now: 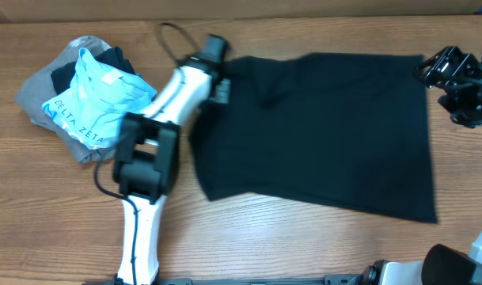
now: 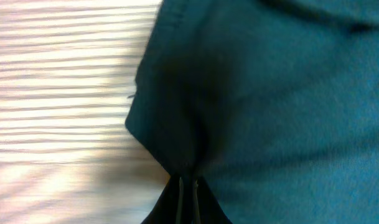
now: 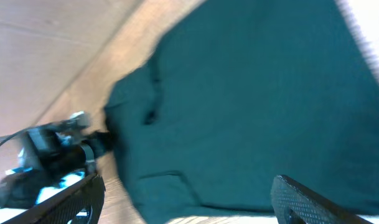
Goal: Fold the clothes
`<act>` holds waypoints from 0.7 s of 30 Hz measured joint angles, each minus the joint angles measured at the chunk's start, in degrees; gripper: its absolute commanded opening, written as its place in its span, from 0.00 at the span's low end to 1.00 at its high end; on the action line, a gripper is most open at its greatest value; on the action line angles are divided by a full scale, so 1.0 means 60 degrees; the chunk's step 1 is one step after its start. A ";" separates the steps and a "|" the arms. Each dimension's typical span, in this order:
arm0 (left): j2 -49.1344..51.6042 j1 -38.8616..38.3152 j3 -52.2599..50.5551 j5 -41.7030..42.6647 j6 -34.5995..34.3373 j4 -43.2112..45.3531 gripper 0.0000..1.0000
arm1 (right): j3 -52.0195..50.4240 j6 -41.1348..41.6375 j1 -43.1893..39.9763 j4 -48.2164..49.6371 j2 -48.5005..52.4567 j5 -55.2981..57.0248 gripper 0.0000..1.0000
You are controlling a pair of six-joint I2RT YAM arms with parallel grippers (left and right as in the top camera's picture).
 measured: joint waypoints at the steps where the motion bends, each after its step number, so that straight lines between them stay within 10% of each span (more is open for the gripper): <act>1: 0.0033 0.0357 0.0113 0.0142 -0.0033 -0.0138 0.08 | -0.0193 0.0007 0.0000 0.0007 0.0000 0.0091 0.87; 21: -0.2375 0.1311 0.4583 0.1508 0.0834 -0.5519 0.63 | -0.1854 0.0171 0.0000 -0.0382 -0.0229 0.1381 0.91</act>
